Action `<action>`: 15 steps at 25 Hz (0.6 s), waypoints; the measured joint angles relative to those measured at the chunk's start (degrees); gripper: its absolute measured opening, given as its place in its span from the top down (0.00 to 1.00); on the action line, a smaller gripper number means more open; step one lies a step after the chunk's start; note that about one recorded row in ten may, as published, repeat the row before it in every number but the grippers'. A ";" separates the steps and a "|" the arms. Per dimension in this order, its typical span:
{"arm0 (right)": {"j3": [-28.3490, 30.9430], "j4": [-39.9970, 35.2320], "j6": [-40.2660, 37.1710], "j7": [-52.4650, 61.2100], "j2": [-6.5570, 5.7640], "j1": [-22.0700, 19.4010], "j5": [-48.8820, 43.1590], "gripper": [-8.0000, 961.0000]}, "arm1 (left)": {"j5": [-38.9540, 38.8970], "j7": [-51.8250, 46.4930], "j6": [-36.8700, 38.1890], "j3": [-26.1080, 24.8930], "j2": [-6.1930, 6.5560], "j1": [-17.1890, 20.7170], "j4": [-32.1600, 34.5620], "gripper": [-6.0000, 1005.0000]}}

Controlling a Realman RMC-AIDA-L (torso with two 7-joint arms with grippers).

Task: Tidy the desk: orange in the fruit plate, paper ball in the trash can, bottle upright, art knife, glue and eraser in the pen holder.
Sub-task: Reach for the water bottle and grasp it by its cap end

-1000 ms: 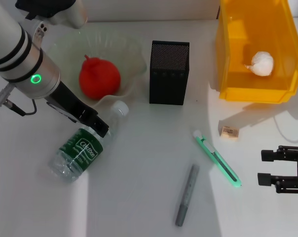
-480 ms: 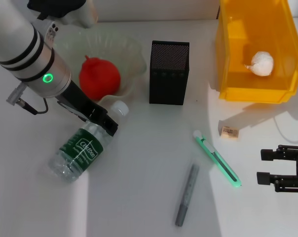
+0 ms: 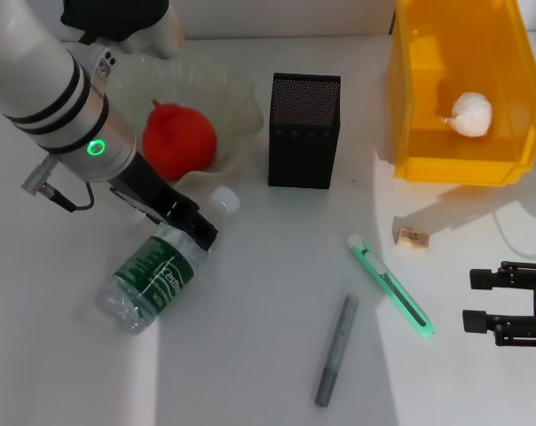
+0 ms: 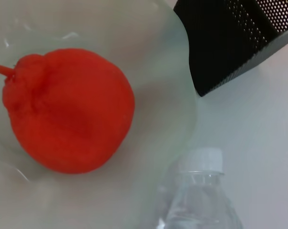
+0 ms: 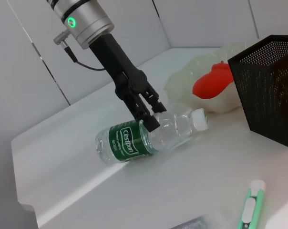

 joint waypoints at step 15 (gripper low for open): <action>0.00 0.00 0.00 0.15 -0.09 -0.05 0.00 0.26 | 0.06 0.00 2.08 1.76 0.00 1.35 0.54 0.16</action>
